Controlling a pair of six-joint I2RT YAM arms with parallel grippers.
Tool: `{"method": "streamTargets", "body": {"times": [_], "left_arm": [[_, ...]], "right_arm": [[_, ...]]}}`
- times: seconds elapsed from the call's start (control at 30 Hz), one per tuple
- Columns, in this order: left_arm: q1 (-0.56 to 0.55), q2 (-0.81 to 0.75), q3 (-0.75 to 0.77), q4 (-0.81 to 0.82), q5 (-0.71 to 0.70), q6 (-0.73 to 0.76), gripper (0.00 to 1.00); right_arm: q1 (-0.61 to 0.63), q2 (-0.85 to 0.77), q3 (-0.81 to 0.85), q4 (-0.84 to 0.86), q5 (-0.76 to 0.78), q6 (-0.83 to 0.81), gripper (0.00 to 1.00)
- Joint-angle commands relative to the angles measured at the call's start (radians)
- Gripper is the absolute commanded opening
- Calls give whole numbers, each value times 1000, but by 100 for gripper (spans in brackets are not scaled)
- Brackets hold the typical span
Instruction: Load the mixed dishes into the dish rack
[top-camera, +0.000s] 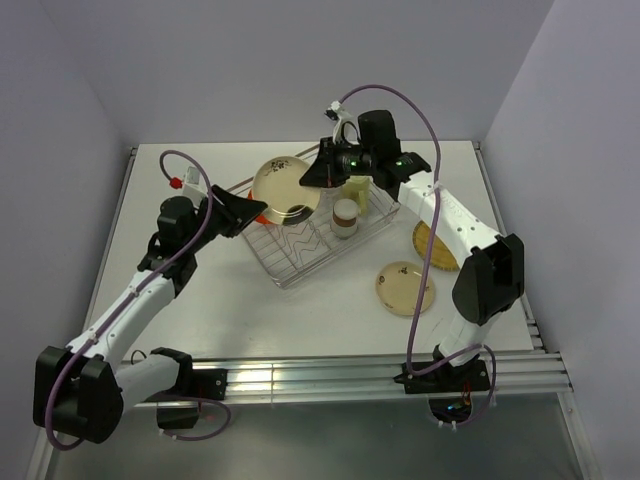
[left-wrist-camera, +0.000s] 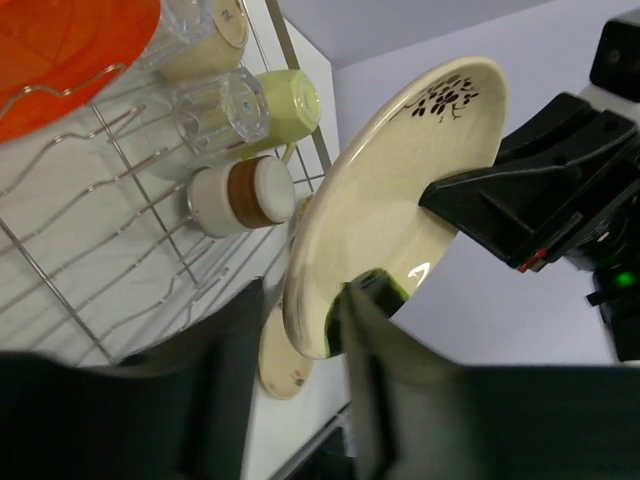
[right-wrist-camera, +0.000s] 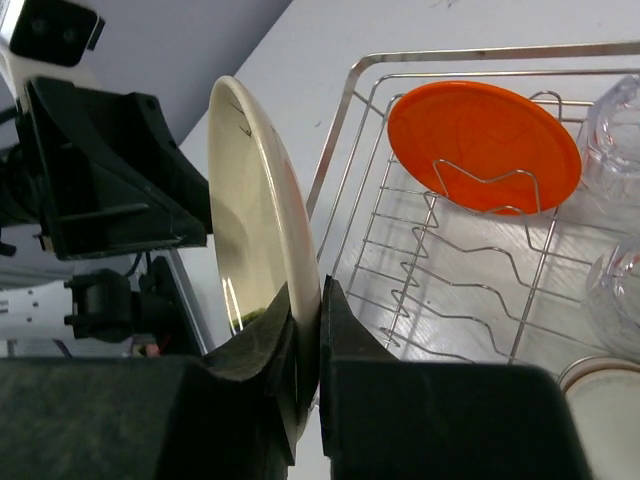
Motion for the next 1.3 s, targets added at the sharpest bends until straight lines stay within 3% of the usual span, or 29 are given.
{"method": "streamTargets", "body": {"times": [0.0,0.07,0.17,0.4,0.53,0.63,0.77,0.93,1.27], "left_arm": [[-4,-48,1,29,-36,38,49],[-4,-76,-4,9,-53,78,64],[-4,-131,10,-87,-128,161,73],[-5,-304,20,-348,-342,348,79],[-4,-383,1,-429,-408,374,79],[-4,-443,-26,-457,-437,372,79],[-4,-513,-62,-477,-454,369,79],[-5,-564,-102,-511,-468,362,79],[-4,-608,-141,-524,-474,363,79]], "right_arm": [[6,-22,49,34,-90,-111,0],[6,-20,65,12,-112,-215,0],[7,3,141,-76,-123,-458,0],[67,121,397,-317,30,-1064,0],[156,87,278,-276,254,-1544,0],[184,66,161,-180,302,-1756,0],[190,131,262,-228,307,-1834,0],[207,159,244,-166,325,-1909,0],[237,231,278,-204,322,-1932,0]]}}
